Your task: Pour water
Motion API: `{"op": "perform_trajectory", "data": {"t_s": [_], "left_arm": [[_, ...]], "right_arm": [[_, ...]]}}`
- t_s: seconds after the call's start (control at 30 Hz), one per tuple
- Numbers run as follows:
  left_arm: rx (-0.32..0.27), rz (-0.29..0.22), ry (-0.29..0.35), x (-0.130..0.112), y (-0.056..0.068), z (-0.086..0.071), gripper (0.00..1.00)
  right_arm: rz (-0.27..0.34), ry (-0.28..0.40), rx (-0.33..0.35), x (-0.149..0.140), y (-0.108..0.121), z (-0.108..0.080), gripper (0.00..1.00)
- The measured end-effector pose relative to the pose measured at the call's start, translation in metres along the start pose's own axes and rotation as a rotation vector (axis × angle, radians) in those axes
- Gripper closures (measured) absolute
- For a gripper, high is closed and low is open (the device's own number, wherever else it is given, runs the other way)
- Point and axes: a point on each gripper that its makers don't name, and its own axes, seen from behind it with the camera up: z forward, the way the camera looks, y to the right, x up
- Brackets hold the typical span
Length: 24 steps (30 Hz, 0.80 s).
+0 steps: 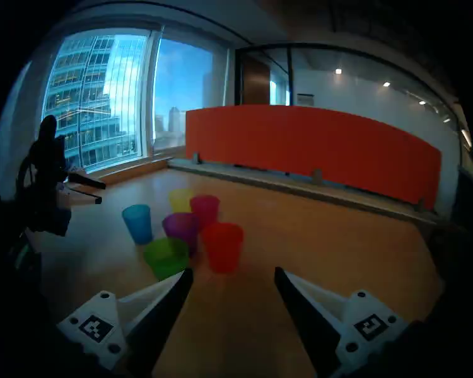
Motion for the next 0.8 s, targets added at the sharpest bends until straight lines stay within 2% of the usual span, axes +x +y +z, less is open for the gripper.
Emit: {"op": "perform_trajectory", "data": {"t_s": [0.23, 0.43, 0.67, 0.8], "left_arm": [[0.102, -0.054, 0.085, 0.017, -0.016, -0.008, 0.18], [0.167, -0.109, 0.143, 0.026, -0.029, -0.015, 0.18], [0.251, -0.135, 0.237, 0.047, -0.046, -0.028, 0.18], [0.276, -0.153, 0.276, 0.055, -0.051, -0.033, 0.18]], "right_arm": [[0.022, 0.09, -0.119, 0.022, 0.028, -0.006, 0.0], [0.02, 0.173, -0.235, 0.045, 0.056, -0.011, 0.0], [0.047, 0.275, -0.357, 0.069, 0.084, -0.024, 0.0], [0.074, 0.329, -0.416, 0.079, 0.096, -0.034, 0.0]]}}
